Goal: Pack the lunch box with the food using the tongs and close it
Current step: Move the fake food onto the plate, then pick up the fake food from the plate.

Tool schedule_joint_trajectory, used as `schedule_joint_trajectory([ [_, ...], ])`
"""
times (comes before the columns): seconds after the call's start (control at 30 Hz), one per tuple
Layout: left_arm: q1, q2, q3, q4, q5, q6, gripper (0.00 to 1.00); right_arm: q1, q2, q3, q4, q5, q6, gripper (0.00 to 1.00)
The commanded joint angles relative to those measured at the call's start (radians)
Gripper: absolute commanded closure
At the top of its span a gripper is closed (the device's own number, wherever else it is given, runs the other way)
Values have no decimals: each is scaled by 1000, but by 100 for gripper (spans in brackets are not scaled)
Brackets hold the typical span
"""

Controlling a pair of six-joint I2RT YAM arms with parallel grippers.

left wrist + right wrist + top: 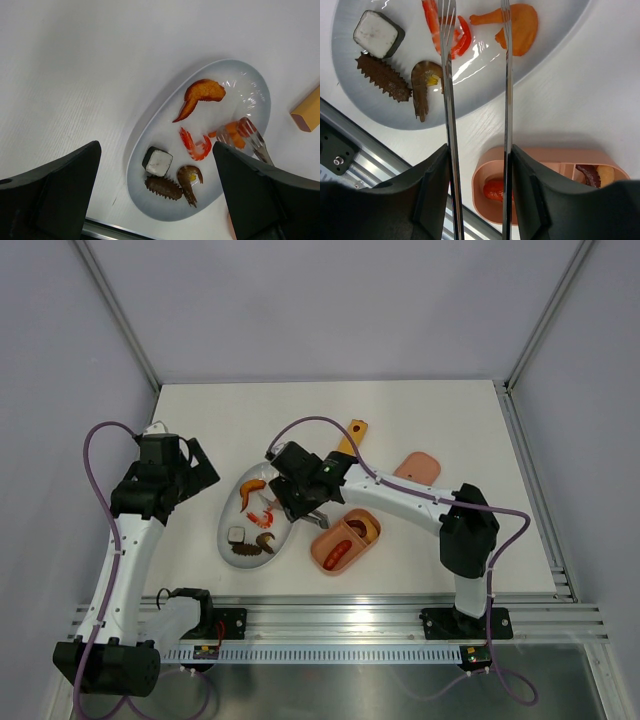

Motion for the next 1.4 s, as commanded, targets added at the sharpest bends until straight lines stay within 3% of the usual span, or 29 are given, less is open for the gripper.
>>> schedule_joint_trajectory([
  [0.0,10,-7,-9,37,10,1,1,33,-51,6,2,-47,-27,45],
  [0.5,13,-17,-12,34,15,2,1,147,-142,-93,26,-115,-86,47],
  [1.37,25,-17,-1,31,24,13,1,205,-18,14,-46,-71,-139,44],
])
